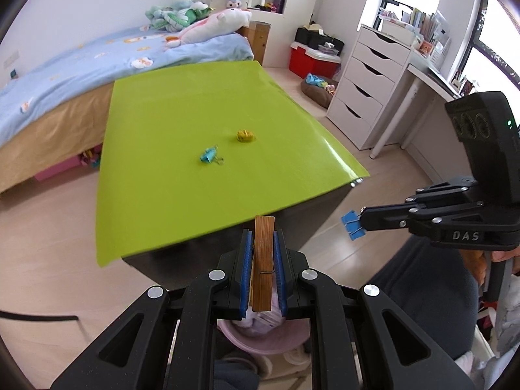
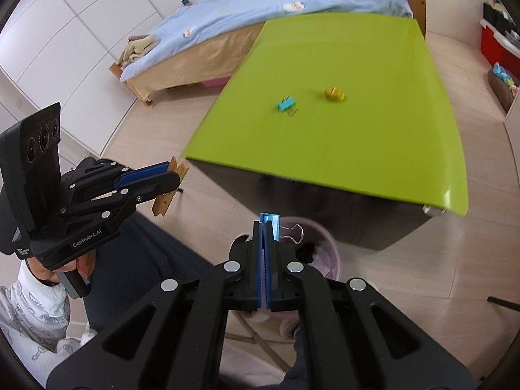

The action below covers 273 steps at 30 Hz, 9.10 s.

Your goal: Collect trash

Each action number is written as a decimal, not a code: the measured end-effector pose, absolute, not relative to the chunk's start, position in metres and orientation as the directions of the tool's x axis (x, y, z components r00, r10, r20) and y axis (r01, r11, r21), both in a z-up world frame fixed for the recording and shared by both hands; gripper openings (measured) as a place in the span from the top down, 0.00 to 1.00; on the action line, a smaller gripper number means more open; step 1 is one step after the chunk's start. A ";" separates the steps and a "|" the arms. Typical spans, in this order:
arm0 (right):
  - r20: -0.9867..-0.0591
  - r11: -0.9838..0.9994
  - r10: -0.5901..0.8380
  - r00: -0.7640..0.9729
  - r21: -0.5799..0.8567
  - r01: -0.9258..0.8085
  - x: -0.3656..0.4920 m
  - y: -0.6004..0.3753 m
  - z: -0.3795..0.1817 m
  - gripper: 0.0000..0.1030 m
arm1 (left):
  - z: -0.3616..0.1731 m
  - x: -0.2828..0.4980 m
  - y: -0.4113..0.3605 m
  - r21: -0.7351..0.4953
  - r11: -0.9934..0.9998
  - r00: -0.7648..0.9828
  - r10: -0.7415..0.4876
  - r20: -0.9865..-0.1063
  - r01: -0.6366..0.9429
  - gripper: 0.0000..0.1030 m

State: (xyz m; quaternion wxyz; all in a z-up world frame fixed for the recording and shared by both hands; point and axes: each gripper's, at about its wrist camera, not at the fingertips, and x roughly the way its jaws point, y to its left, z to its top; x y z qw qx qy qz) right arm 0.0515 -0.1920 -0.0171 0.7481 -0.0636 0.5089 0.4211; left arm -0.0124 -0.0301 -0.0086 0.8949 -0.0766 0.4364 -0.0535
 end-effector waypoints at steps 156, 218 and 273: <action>-0.935 0.834 0.340 0.101 0.251 -0.491 0.238 -0.124 -0.047 0.72 | -0.074 0.180 0.013 -0.046 0.996 0.422 -0.073 -0.904 0.074 0.29; -0.842 0.612 0.527 0.116 0.281 -0.739 0.033 -0.178 -0.023 0.72 | -0.011 -0.013 -0.038 -0.133 0.989 0.594 -0.141 -0.792 0.058 0.94; -0.729 0.759 0.510 0.457 0.131 -0.637 0.054 -0.214 0.041 0.03 | 0.034 -0.014 -0.015 -0.119 0.993 0.716 -0.078 -0.694 -0.008 0.07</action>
